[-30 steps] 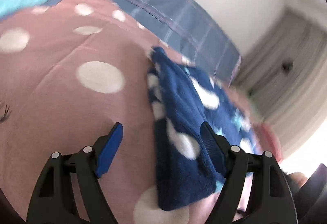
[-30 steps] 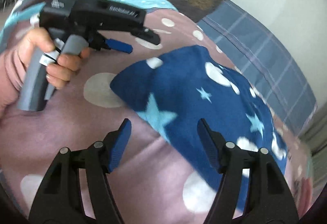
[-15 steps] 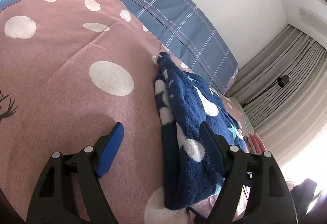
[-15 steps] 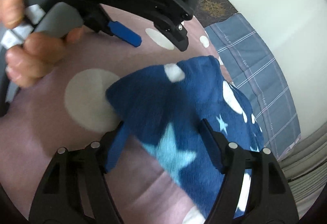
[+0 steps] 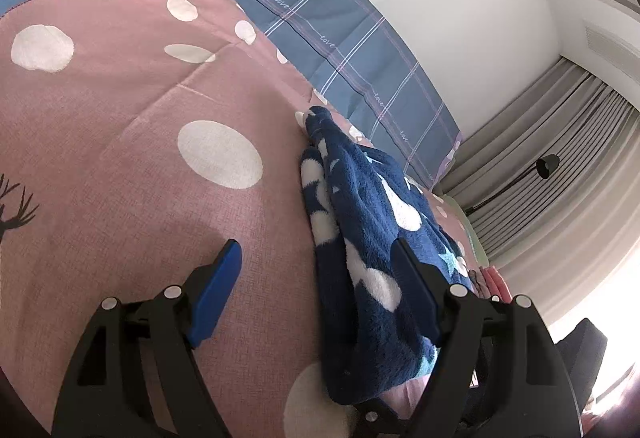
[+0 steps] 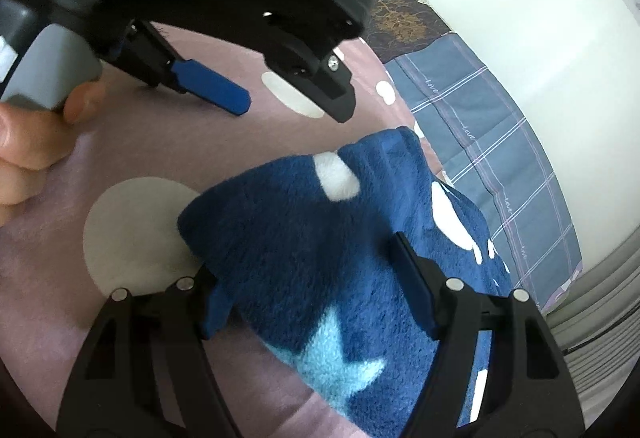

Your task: Fold small clothes

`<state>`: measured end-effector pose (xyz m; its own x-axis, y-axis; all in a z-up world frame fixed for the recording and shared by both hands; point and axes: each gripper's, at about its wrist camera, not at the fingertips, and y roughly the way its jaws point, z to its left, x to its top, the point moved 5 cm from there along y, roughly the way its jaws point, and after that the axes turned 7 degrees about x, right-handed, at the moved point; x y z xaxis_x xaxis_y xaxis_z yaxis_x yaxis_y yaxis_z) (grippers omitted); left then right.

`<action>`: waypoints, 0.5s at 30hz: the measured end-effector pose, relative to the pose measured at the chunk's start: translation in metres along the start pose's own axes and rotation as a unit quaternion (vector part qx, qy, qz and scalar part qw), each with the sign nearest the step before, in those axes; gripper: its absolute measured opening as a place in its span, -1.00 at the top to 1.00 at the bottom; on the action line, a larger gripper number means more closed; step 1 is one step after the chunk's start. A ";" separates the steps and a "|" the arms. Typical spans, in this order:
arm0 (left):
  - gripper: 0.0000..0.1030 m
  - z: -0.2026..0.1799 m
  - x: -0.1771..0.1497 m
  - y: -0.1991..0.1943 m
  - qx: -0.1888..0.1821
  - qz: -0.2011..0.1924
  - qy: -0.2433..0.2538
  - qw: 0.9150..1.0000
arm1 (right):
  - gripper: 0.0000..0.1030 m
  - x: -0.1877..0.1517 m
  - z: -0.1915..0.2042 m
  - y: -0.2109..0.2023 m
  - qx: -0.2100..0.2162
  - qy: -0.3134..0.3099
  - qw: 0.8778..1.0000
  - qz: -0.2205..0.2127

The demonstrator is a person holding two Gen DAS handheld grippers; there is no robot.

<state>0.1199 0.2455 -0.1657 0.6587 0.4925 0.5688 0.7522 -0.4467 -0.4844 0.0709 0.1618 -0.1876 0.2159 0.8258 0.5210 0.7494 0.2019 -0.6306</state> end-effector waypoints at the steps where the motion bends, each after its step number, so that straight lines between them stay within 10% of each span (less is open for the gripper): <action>1: -0.50 0.000 0.000 0.000 -0.001 0.000 0.000 1.000 | -0.27 -0.002 -0.003 0.002 -0.001 0.001 1.000 -0.002; 15: -0.52 -0.001 0.000 0.003 -0.015 0.006 -0.009 1.000 | -0.11 -0.002 0.007 -0.006 -0.011 -0.005 1.000 -0.009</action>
<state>0.1222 0.2439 -0.1662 0.6676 0.5011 0.5506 0.7441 -0.4748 -0.4701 0.0614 0.1626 -0.1887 0.1965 0.8274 0.5262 0.7662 0.2053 -0.6089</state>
